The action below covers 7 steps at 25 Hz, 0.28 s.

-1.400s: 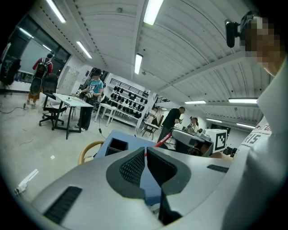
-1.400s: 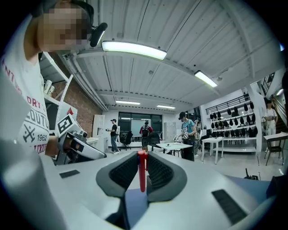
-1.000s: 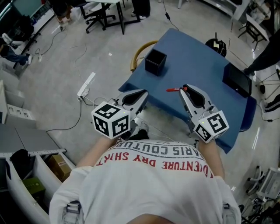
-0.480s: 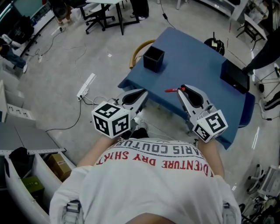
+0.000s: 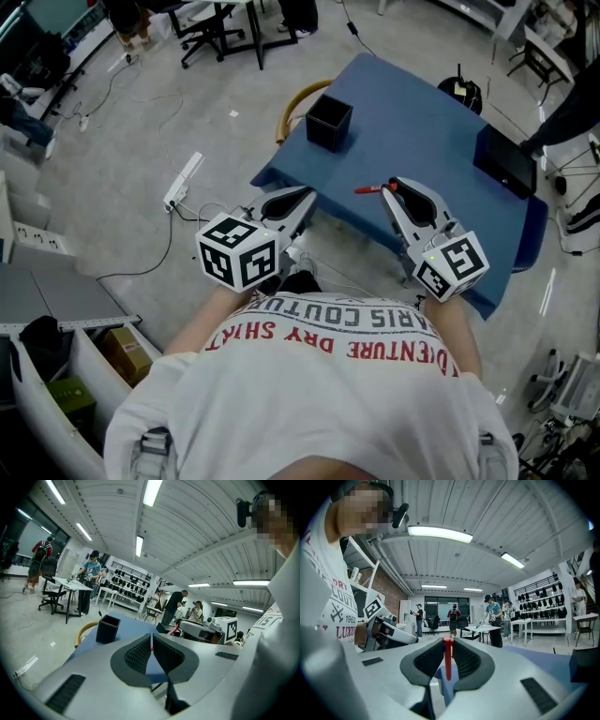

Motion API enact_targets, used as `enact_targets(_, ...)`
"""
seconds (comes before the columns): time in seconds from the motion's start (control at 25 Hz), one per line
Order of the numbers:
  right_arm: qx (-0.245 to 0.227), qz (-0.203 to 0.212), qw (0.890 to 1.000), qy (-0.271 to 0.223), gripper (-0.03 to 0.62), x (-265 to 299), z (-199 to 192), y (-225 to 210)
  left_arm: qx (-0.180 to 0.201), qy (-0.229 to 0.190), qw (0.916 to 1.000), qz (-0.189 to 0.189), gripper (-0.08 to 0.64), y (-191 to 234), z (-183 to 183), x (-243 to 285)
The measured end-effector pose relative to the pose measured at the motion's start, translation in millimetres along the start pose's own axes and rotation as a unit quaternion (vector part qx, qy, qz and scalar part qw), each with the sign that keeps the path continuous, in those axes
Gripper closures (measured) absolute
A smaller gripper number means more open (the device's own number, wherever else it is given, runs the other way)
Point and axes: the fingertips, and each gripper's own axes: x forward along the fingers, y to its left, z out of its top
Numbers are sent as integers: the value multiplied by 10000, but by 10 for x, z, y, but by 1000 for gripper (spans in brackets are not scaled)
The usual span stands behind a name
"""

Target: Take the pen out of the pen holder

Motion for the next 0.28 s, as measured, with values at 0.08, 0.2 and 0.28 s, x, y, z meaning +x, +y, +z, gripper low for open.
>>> enact_targets(0.08,8,-5,10000,14,520,36,-1,-18,3,12,10000,-3,522,31,21,17)
enact_targets(0.2,8,-1,10000,20,520,84,-14,-62,7,18,10000,-6,522,76,42,71)
enact_targets(0.28,4,1,10000,28,520,115,-24,-89,15,23,10000,-17,522,102,55,107)
